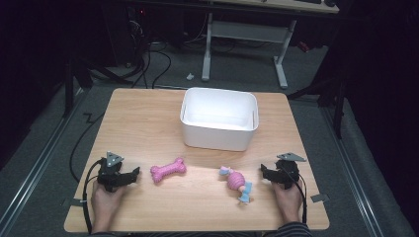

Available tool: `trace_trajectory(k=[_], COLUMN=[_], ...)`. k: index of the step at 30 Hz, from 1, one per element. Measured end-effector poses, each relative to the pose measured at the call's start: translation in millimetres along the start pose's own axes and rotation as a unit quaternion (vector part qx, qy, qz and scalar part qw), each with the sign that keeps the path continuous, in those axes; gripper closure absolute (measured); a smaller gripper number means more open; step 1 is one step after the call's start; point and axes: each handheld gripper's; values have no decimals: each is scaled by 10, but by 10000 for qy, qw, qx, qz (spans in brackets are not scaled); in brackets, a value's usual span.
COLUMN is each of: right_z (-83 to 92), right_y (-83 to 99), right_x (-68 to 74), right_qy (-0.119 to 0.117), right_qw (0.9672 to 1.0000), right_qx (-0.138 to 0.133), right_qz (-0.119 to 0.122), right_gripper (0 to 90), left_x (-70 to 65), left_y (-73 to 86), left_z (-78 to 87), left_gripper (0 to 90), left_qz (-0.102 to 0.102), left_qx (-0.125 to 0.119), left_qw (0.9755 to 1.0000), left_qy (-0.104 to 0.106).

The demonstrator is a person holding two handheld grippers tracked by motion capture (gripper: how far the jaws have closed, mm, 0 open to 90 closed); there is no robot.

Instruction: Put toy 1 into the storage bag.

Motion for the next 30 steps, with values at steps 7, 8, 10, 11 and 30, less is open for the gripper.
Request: trace_trajectory(k=[7, 8, 10, 11, 30], right_z=[0, 0, 0, 0, 2], right_y=[0, -1, -1, -1, -1], right_x=[0, 0, 0, 0, 2], right_qy=[-3, -2, -2, -2, -23], right_qw=[10000, 10000, 10000, 10000, 10000], right_qx=[-1, -1, 0, 0, 5], right_qz=[-3, -3, -3, -4, 15], right_gripper=[208, 208, 208, 208, 208], left_x=[5, 5, 8, 8, -22], left_y=[-3, -3, -6, -7, -6], left_z=[-1, -1, -5, -6, 12], left_gripper=[213, 213, 211, 207, 252], left_qz=[6, 6, -4, -9, -31], left_qx=[1, 1, 9, 16, 42], left_qw=[10000, 10000, 10000, 10000, 9999], left_qy=[30, 30, 50, 63, 95])
Point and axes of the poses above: each handheld gripper's, and its own axes: z roughly backward along the jaws, y roughly out of its underside, x roughly to its left, and after that the axes turned 11 degrees about z, right-handed
